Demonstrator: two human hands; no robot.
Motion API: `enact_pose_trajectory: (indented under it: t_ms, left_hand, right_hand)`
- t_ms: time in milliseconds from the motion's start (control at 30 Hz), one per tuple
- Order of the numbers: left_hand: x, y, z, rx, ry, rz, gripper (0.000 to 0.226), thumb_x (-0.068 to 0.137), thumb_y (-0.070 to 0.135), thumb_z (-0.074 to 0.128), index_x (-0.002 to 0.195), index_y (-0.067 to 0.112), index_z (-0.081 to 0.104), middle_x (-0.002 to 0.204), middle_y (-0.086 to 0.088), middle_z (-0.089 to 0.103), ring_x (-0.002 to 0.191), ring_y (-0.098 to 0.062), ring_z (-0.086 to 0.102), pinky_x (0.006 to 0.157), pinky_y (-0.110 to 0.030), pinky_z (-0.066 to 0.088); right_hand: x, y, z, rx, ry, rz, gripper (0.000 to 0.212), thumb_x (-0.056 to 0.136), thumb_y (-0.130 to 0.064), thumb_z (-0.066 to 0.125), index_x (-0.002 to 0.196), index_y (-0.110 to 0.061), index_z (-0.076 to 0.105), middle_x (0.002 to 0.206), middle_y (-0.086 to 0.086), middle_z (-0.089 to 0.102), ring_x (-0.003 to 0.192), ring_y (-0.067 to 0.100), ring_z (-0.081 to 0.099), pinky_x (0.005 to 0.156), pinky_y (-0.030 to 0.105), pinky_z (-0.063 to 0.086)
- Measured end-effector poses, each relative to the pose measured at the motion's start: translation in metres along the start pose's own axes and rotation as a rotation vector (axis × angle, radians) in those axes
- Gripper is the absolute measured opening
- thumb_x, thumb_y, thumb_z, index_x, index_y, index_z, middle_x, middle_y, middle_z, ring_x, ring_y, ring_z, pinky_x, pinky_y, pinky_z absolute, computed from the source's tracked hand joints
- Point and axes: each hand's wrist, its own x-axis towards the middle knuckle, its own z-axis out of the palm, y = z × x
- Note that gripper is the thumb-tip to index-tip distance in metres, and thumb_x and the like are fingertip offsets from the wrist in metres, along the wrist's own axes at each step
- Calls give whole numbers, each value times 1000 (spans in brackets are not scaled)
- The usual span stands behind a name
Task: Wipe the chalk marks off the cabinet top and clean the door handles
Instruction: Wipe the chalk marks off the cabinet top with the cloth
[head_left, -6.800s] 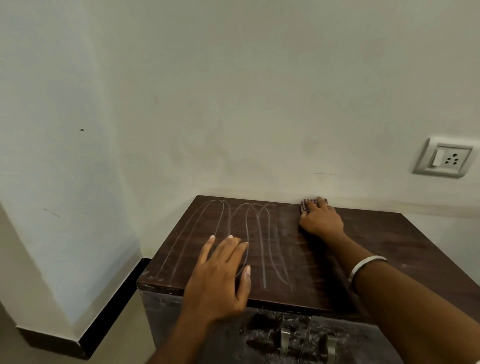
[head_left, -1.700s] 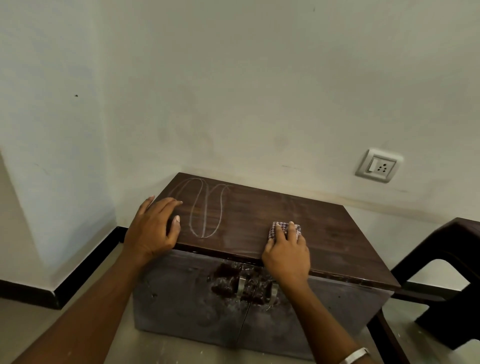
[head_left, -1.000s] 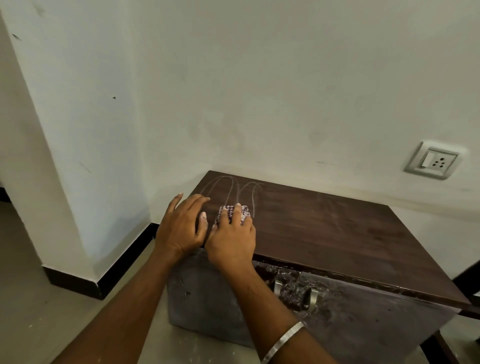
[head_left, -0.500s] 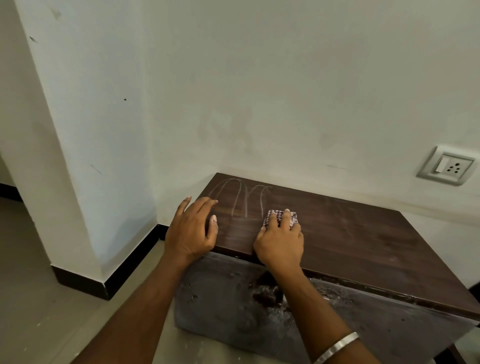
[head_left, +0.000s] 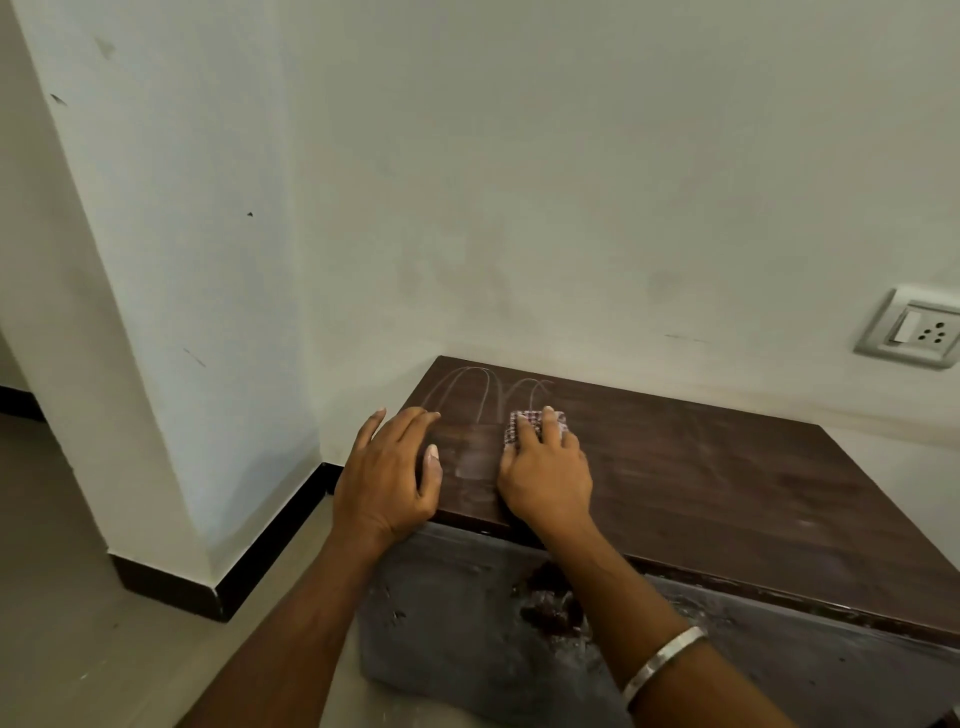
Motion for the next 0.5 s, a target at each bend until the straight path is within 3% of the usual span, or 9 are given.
enact_pose_trajectory:
  t_ms: [233, 500]
  left_hand:
    - [0, 1, 0, -3, -10, 0, 48, 90, 37, 34, 123, 14, 60, 123, -3, 63, 114, -17, 58, 114, -37, 29]
    - [-1, 0, -1, 14, -15, 1, 48, 90, 35, 35, 125, 14, 60, 126, -3, 62, 117, -16, 56, 113, -40, 32]
  right_hand:
    - [10, 30, -8, -34, 1, 160, 55, 101, -39, 26, 154, -23, 20, 163, 10, 6, 146, 38, 16, 119, 48, 19]
    - [37, -43, 17, 23, -1, 1, 54, 102, -39, 30, 153, -22, 23, 163, 10, 8, 146, 38, 14, 118, 48, 19]
